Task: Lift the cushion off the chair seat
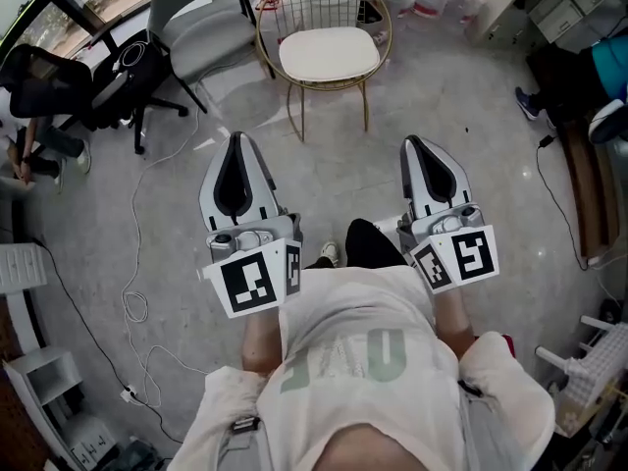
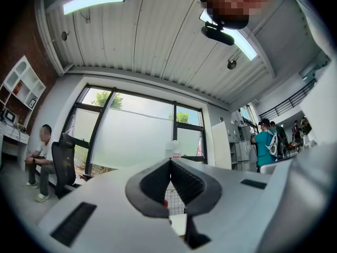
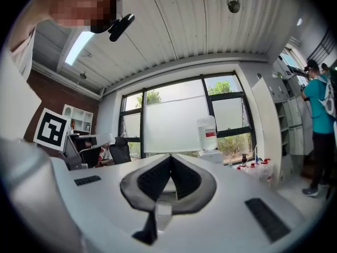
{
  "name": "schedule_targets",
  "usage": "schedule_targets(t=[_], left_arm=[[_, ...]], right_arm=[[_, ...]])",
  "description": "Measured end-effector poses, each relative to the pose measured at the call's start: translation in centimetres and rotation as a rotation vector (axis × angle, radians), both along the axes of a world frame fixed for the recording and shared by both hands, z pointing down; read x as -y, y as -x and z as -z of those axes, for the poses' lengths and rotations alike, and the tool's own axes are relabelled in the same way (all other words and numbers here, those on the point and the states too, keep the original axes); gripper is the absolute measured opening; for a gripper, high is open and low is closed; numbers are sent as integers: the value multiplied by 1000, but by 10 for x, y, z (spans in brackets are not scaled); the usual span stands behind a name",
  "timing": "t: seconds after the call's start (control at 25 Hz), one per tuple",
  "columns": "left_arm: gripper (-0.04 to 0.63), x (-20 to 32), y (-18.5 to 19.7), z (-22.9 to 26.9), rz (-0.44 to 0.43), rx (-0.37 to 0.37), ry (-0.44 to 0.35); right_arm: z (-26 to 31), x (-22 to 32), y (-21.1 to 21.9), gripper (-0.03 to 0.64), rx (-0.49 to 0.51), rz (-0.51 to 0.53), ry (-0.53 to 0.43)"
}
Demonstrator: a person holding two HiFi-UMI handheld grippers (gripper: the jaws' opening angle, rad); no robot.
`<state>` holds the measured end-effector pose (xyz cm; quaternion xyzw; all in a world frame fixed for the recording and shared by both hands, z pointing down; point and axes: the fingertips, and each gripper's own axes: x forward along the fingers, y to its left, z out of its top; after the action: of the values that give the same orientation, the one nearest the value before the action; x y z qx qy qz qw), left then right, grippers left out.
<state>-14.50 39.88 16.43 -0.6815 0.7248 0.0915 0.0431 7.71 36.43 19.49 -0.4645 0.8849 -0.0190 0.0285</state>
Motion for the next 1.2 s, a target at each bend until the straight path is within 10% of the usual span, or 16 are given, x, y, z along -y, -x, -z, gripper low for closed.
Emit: schedule_targets(t=[0.4, 0.64, 0.96, 1.2], left_arm=[[12, 71, -15, -2, -78, -14, -7], [11, 124, -49, -8, -115, 125, 19], [11, 253, -40, -3, -150, -57, 31], [11, 348, -25, 7, -67, -59, 50]], right_arm=[[10, 42, -49, 17, 17, -131, -27], [0, 109, -70, 17, 135, -197, -72], [-4, 250, -66, 17, 165, -157, -22], [-14, 365, -55, 17, 195, -93, 50]])
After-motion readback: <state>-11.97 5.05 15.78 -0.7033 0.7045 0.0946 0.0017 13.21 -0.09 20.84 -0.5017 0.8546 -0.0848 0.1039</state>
